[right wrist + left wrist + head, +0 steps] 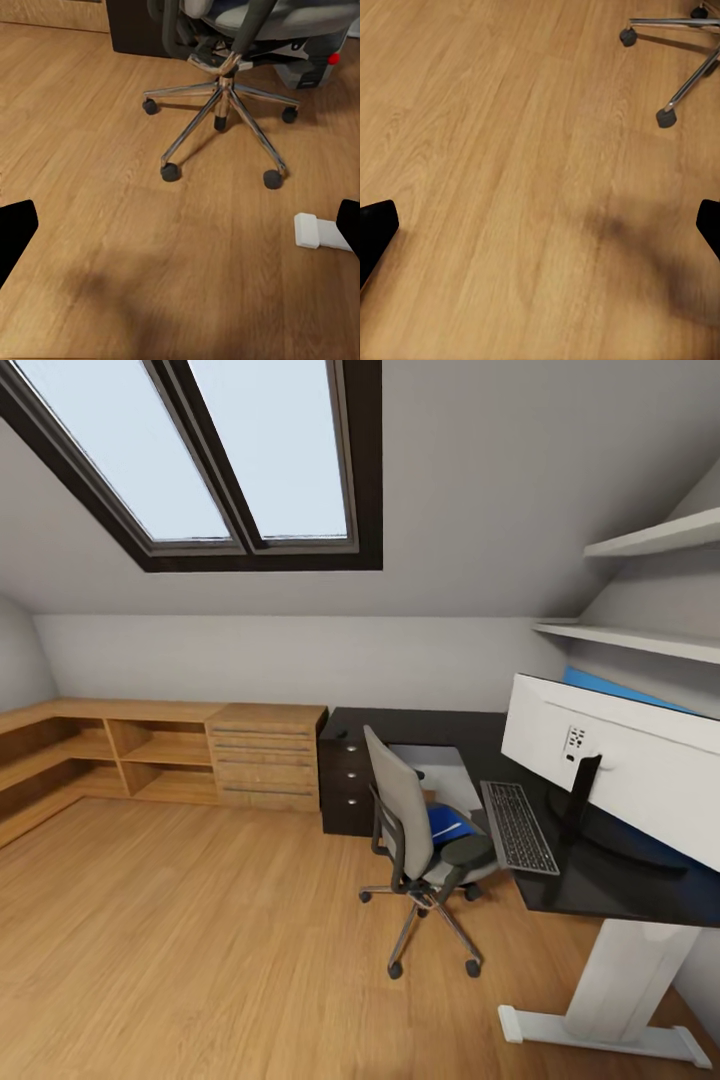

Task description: In the bedroom, organize the workspace by keeping the computer under the desk, ensuring the monitor is on the desk, placing the keyboard on the desk next to the monitor, placing the mouse on the desk next to the keyboard, moving the folder from the swivel chair onto the desk next to the mouse, stacking the notebook on top of the folder with the pen on top of the notebook, and positioning the swivel chair next to the desk.

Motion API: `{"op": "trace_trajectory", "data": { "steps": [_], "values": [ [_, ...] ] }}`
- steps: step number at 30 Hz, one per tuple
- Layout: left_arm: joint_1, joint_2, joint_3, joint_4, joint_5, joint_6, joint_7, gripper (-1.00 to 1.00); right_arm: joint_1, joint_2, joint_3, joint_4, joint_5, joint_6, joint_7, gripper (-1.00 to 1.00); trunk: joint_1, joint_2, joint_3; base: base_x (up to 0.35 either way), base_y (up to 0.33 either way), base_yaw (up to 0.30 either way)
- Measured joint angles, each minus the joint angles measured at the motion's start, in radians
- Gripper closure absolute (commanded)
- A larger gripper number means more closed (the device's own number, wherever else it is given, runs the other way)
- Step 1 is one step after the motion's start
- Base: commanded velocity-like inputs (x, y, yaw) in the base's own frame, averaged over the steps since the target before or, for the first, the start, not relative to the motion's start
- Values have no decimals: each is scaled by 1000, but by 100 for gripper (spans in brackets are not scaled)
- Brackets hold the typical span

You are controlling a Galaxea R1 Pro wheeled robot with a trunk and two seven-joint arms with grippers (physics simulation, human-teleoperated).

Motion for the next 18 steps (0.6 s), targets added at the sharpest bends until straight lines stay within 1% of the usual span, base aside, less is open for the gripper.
{"op": "trace_trajectory", "data": {
  "steps": [11,13,16,18],
  "values": [
    [0,0,1,0,1,2,0,-100,0,2,-1,13,-1,0,-2,-100,42,-77,-35,0,0,-3],
    [0,0,0,3,0,2,0,-100,0,2,-1,12,-1,1,-1,-100,50,-91,-41,0,0,-126],
    [0,0,-2,17,1,2,-1,-100,0,1,-1,12,-1,0,-1,-100,61,-112,-50,0,0,-226],
    [0,0,-2,19,1,2,-1,-100,0,1,-1,11,0,-1,-1,-100,69,-126,-56,0,0,-91]
  ]
}}
